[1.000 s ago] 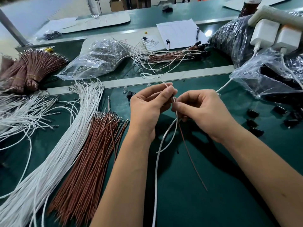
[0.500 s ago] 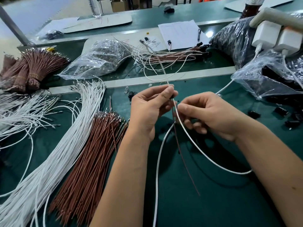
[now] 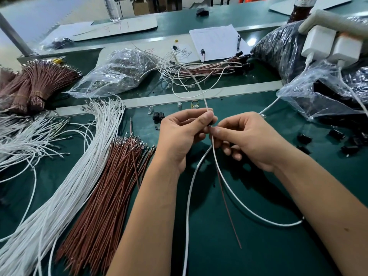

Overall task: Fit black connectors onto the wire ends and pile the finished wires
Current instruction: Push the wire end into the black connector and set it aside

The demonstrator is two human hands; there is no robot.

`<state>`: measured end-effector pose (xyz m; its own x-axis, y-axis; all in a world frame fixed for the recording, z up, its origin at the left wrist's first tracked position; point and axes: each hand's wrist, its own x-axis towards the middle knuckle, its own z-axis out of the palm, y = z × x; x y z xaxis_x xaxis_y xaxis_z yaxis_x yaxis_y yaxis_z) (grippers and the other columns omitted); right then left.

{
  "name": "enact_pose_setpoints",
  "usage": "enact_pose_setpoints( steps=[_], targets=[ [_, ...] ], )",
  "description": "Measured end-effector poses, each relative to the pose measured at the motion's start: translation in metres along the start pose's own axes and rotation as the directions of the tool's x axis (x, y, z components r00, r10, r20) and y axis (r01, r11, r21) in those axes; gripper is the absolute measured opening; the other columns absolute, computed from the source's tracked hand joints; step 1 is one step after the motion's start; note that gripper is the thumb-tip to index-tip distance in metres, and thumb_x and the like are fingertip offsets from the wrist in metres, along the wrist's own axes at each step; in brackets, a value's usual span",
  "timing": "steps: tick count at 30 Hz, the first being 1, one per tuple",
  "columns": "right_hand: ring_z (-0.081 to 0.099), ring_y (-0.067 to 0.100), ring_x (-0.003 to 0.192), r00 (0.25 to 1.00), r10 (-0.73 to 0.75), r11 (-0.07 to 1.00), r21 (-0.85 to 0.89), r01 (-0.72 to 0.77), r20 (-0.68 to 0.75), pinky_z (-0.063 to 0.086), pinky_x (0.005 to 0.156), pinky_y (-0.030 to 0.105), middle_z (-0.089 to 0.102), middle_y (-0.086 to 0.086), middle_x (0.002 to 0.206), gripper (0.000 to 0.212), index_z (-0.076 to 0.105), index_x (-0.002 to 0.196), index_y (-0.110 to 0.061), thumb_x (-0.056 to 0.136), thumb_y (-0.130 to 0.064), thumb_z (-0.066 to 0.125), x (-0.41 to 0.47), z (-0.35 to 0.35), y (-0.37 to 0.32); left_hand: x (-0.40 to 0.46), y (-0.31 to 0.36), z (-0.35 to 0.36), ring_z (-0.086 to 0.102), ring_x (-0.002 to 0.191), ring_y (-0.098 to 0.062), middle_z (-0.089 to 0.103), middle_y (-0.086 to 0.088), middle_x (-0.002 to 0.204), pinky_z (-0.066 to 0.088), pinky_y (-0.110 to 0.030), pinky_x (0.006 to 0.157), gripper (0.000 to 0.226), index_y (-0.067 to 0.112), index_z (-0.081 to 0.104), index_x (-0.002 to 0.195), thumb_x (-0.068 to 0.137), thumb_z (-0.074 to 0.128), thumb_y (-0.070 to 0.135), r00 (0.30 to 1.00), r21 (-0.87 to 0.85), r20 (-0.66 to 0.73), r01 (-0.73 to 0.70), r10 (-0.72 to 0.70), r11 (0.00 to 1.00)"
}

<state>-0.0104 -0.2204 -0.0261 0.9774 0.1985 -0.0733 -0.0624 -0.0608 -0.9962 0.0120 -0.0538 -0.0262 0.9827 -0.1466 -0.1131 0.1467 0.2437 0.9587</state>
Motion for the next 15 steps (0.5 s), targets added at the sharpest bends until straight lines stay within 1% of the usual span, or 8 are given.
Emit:
enact_pose_setpoints(
  steps=[2,4,7,9,10,12,14,15],
  targets=[
    [0.051,0.010,0.045,1.000,0.007,0.999,-0.039,-0.007,0.016,0.034,0.035,0.018,0.067,0.011,0.067,0.020,0.074,0.078,-0.006,0.090,-0.022,0.075,-0.0005,-0.0007,-0.0006,0.0010,-0.0007,-0.0012,0.067,0.067,-0.009,0.078,-0.008,0.089,0.050,-0.018,0.064,0.006,0.013,0.078,0.093,0.087,0.076,0.012,1.000,0.000,-0.022,-0.021,0.021,1.000],
    [0.049,0.011,0.044,0.996,0.043,0.995,-0.091,-0.035,0.084,0.033,0.034,0.018,0.065,0.012,0.065,0.018,0.073,0.076,-0.006,0.093,-0.013,0.073,-0.0013,-0.0031,-0.0009,0.0026,-0.0007,-0.0029,0.066,0.066,-0.010,0.078,-0.008,0.088,0.050,-0.019,0.064,0.008,0.011,0.077,0.094,0.086,0.076,0.011,0.997,-0.030,-0.058,-0.051,0.049,0.998],
    [0.047,0.012,0.043,0.962,0.132,0.978,-0.187,-0.087,0.240,0.032,0.034,0.017,0.065,0.011,0.064,0.019,0.073,0.074,-0.009,0.093,-0.012,0.073,-0.0046,-0.0076,-0.0026,0.0045,-0.0002,-0.0054,0.066,0.067,-0.013,0.077,-0.010,0.087,0.050,-0.020,0.065,0.010,0.007,0.077,0.094,0.085,0.077,0.009,0.994,-0.074,-0.085,-0.079,0.072,0.994],
    [0.048,0.012,0.044,0.939,0.164,0.971,-0.219,-0.099,0.301,0.032,0.034,0.017,0.066,0.010,0.065,0.018,0.074,0.075,-0.012,0.093,-0.014,0.074,-0.0066,-0.0072,-0.0032,0.0041,-0.0009,-0.0059,0.066,0.067,-0.013,0.078,-0.011,0.087,0.050,-0.020,0.065,0.011,0.007,0.078,0.095,0.085,0.077,0.009,0.994,-0.057,-0.068,-0.084,0.080,0.995],
    [0.049,0.012,0.045,0.943,0.157,0.972,-0.217,-0.095,0.293,0.032,0.034,0.017,0.067,0.010,0.066,0.018,0.074,0.075,-0.013,0.093,-0.017,0.075,-0.0067,-0.0057,-0.0034,0.0033,-0.0012,-0.0052,0.066,0.067,-0.012,0.078,-0.010,0.087,0.050,-0.019,0.065,0.011,0.009,0.078,0.095,0.084,0.078,0.009,0.995,-0.039,-0.052,-0.090,0.088,0.995],
    [0.052,0.012,0.048,0.977,0.094,0.984,-0.166,-0.062,0.194,0.032,0.034,0.018,0.069,0.010,0.070,0.019,0.074,0.077,-0.011,0.091,-0.024,0.075,-0.0048,-0.0013,-0.0027,0.0015,-0.0007,-0.0033,0.068,0.069,-0.012,0.078,-0.011,0.088,0.051,-0.020,0.066,0.014,0.011,0.078,0.093,0.079,0.080,0.013,0.994,-0.004,-0.013,-0.111,0.111,0.994],
    [0.053,0.011,0.049,0.999,0.012,0.997,-0.080,-0.008,0.052,0.033,0.034,0.018,0.069,0.008,0.071,0.032,0.072,0.083,-0.001,0.086,-0.033,0.075,-0.0008,-0.0001,-0.0003,-0.0002,0.0004,-0.0011,0.071,0.076,-0.016,0.078,-0.014,0.091,0.053,-0.023,0.070,0.023,0.012,0.078,0.093,0.072,0.082,0.018,0.991,0.005,0.034,-0.128,0.128,0.992],
    [0.053,0.011,0.049,1.000,-0.016,0.998,-0.054,0.017,0.004,0.034,0.035,0.018,0.068,0.008,0.071,0.037,0.071,0.084,0.002,0.083,-0.034,0.075,0.0006,-0.0003,0.0004,-0.0007,0.0010,-0.0006,0.072,0.080,-0.017,0.078,-0.015,0.093,0.054,-0.024,0.071,0.026,0.011,0.078,0.093,0.069,0.082,0.019,0.989,-0.001,0.055,-0.136,0.136,0.991]
  ],
)
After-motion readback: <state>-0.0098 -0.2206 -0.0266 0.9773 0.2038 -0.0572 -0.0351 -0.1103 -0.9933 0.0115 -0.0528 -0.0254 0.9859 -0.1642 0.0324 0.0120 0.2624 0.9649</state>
